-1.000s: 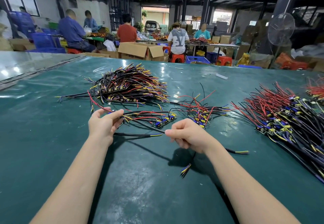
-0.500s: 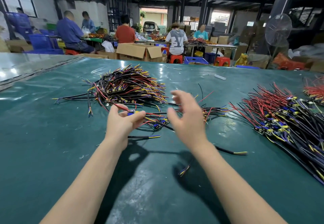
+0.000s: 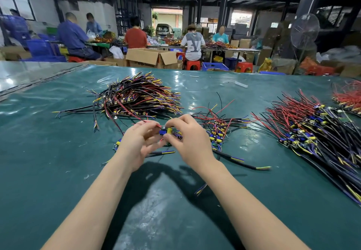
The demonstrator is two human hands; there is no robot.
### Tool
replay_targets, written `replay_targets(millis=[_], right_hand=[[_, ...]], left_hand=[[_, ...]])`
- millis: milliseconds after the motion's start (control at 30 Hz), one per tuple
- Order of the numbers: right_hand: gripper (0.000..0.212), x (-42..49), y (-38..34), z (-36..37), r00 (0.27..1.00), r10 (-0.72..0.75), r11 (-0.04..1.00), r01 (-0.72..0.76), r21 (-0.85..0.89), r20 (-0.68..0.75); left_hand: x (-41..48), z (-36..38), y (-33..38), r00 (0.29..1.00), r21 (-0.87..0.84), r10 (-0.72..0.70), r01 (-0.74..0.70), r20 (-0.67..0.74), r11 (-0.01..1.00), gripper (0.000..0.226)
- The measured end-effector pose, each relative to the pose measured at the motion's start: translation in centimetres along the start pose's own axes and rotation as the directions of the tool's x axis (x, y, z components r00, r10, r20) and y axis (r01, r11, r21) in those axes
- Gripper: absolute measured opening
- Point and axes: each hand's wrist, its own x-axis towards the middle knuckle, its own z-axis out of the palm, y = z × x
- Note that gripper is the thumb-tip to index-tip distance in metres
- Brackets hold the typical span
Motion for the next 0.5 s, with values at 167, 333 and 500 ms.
replay_targets(millis=[167, 333, 500], right_hand=[[0.024, 0.1, 0.3, 0.1, 0.993, -0.037, 0.986, 0.054, -0.156, 0.109], [0.023, 0.4, 0.8, -0.3, 0.993, -0.071, 0.977, 0.088, -0.193, 0.094], [0.023, 1.3, 4.9, -2.7, 0.992, 0.129, 0.913, -0.12, -0.389, -0.005]], left_hand=[[0.4, -0.6, -0.5, 0.951, 0.267, 0.248, -0.195, -0.183, 0.944, 0.018], [0.9, -2.4, 0.9, 0.879, 0.068, 0.257, -0.252, -0.402, 0.965, 0.02], [1.1, -4.5, 2.7, 0.78, -0.301, 0.017, -0.262, -0.625, 0.917, 0.026]])
